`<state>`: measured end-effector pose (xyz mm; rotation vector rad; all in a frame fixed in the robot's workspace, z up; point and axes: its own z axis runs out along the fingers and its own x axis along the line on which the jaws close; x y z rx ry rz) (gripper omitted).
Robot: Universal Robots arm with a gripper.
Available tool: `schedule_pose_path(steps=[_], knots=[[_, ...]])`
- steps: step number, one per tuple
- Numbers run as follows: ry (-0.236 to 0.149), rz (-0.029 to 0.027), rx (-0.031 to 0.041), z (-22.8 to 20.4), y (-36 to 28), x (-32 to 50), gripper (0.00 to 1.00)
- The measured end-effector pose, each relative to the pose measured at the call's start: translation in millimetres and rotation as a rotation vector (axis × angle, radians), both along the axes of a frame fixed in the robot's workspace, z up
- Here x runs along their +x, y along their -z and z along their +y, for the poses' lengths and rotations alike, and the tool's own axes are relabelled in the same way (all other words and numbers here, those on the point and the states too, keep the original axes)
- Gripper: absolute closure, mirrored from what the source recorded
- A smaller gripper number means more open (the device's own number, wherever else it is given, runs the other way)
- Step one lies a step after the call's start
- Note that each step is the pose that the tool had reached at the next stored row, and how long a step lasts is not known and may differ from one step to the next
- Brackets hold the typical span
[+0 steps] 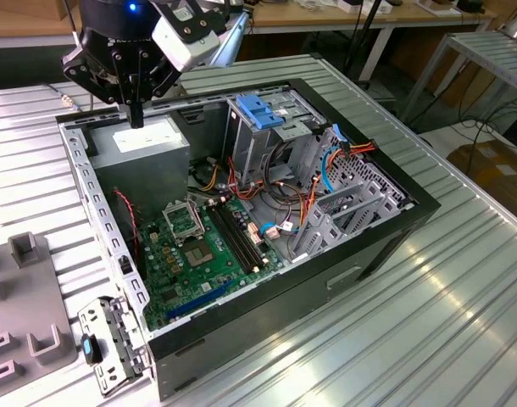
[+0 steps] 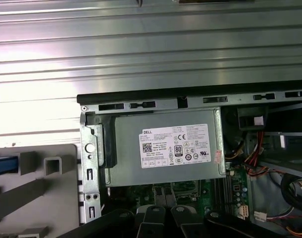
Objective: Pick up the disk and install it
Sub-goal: 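Reach for the disk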
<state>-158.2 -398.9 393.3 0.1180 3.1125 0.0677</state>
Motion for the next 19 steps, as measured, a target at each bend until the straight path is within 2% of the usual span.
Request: schedule_pose_path(steps=[19], knots=[[0.0,0.0,0.0,0.0,0.0,-7.7,0.89]])
